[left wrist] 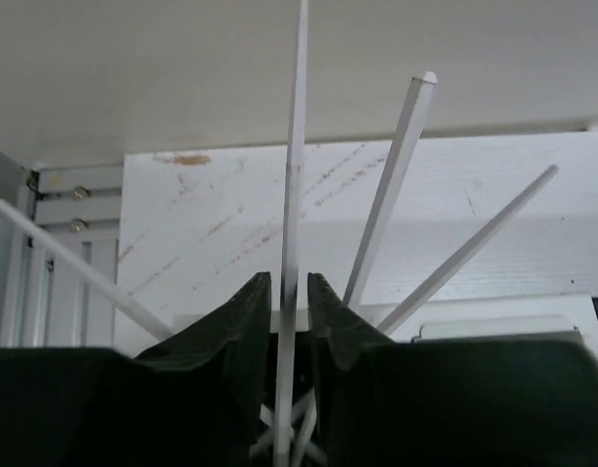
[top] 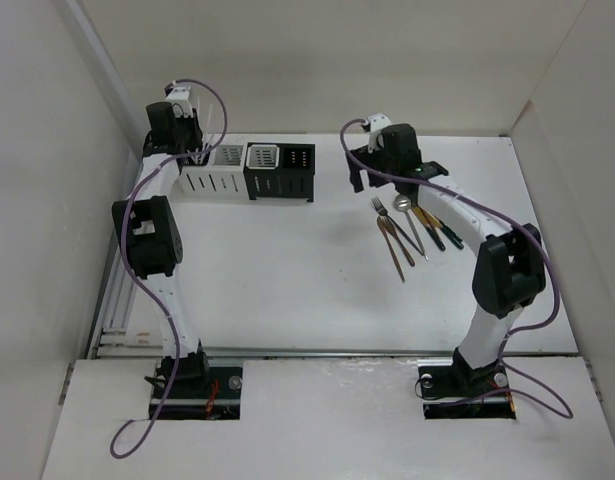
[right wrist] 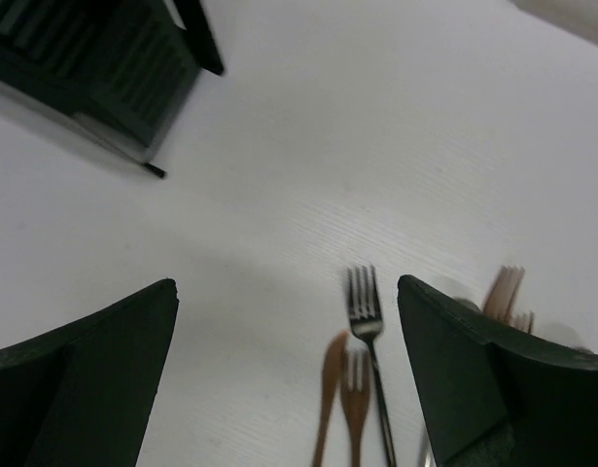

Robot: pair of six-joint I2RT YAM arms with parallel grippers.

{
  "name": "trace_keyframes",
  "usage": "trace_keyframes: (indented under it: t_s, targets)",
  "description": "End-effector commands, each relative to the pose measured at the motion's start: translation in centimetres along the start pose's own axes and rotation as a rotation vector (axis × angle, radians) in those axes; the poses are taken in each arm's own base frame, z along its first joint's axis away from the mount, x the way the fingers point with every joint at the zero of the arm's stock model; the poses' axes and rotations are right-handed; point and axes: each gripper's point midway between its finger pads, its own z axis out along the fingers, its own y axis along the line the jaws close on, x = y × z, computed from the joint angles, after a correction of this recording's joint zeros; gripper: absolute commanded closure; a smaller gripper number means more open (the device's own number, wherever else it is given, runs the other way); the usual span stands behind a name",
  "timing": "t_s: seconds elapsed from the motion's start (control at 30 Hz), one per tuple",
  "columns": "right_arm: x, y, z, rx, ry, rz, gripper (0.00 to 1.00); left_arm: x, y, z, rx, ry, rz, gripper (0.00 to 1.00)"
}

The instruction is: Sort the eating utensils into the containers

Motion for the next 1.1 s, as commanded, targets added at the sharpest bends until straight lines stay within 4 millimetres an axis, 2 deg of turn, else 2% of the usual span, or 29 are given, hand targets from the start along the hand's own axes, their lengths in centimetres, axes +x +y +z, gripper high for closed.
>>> trace_keyframes:
  t_s: [0.0, 0.03, 0.07, 0.1, 0.13, 0.17, 0.2, 0.23, 0.27, 0.3, 0.33, 0.37, 0.4, 0.47, 0.57, 0.63, 0.7, 0.83, 0.87, 0.97, 1.0, 1.07]
  targets:
    - [0.9, -3.9, -1.7, 0.064, 0.085, 0.064, 0.01, -4.5, -0.8, -2.7, 0.027, -0.096, 0.031, 0.8]
    - [2.1, -4.4, -1.6, 0.072, 0.126, 0.072, 0.03, -3.8, -0.8, -2.8, 0.028, -0.07, 0.025, 0.73]
    - [2.7, -4.9, -1.9, 0.079, 0.151, 0.079, 0.06, -4.2, -0.7, -3.2, 0.018, -0.071, 0.025, 0.62]
    - [3.8, -5.7, -2.3, 0.093, 0.192, 0.093, 0.08, -4.0, -0.8, -3.2, 0.018, -0.062, 0.012, 0.59]
    - [4.8, -6.1, -2.5, 0.1, 0.223, 0.1, 0.15, -4.3, -0.9, -3.9, 0.018, -0.06, 0.011, 0.57]
    - [5.3, -6.6, -2.7, 0.109, 0.239, 0.119, 0.2, -4.3, -0.3, -4.0, 0.001, -0.061, -0.004, 0.55]
    - [6.3, -7.6, -2.9, 0.126, 0.268, 0.135, 0.24, -4.7, -0.3, -4.6, -0.008, -0.06, -0.016, 0.54]
    - [8.0, -7.7, -3.0, 0.122, 0.317, 0.157, 0.33, -4.9, 0.0, -4.7, -0.025, -0.059, -0.017, 0.52]
    - [8.3, -8.0, -3.2, 0.122, 0.329, 0.167, 0.37, -5.1, 0.0, -5.3, -0.034, -0.049, -0.031, 0.52]
    - [9.0, -7.6, -3.3, 0.104, 0.35, 0.172, 0.4, -6.7, 0.2, -6.0, -0.051, -0.072, -0.026, 0.52]
    - [10.3, -8.0, -3.5, 0.106, 0.393, 0.171, 0.43, -7.0, 0.3, -6.2, -0.061, -0.07, -0.039, 0.52]
    - [10.9, -7.7, -3.3, 0.095, 0.414, 0.175, 0.44, -7.3, 0.3, -6.9, -0.073, -0.058, -0.059, 0.52]
    - [11.7, -7.0, -3.5, 0.079, 0.44, 0.158, 0.44, -8.6, 0.3, -7.7, -0.088, -0.077, -0.066, 0.52]
    - [13.9, -5.1, -3.4, 0.041, 0.506, 0.143, 0.44, -9.0, 1.0, -8.6, -0.141, -0.069, -0.09, 0.51]
    - [17.2, -3.4, -3.5, 0.026, 0.591, 0.136, 0.44, -10.0, 1.4, -10.9, -0.194, -0.065, -0.103, 0.51]
    - [19.1, -3.3, -3.5, 0.036, 0.639, 0.151, 0.44, -10.7, 1.3, -12.9, -0.214, -0.06, -0.105, 0.51]
    - [20.7, -3.6, -3.8, 0.072, 0.679, 0.163, 0.44, -10.5, 1.7, -14.8, -0.266, -0.031, -0.109, 0.51]
    - [21.6, -3.5, -3.6, 0.079, 0.69, 0.184, 0.44, -9.7, 1.6, -17.5, -0.299, 0.015, -0.114, 0.51]
    - [22.5, -2.9, -3.5, 0.071, 0.714, 0.175, 0.44, -9.2, 1.5, -17.8, -0.3, 0.03, -0.115, 0.51]
    - [23.4, -1.7, -3.7, 0.077, 0.749, 0.139, 0.44, -9.5, 1.5, -19.4, -0.32, 0.031, -0.128, 0.51]
    - [23.4, -1.6, -3.7, 0.084, 0.749, 0.124, 0.44, -9.0, 1.5, -19.3, -0.32, 0.041, -0.129, 0.51]
    - [24.3, -1.3, -4.1, 0.098, 0.798, 0.113, 0.45, -9.7, 1.2, -20.2, -0.32, 0.022, -0.151, 0.51]
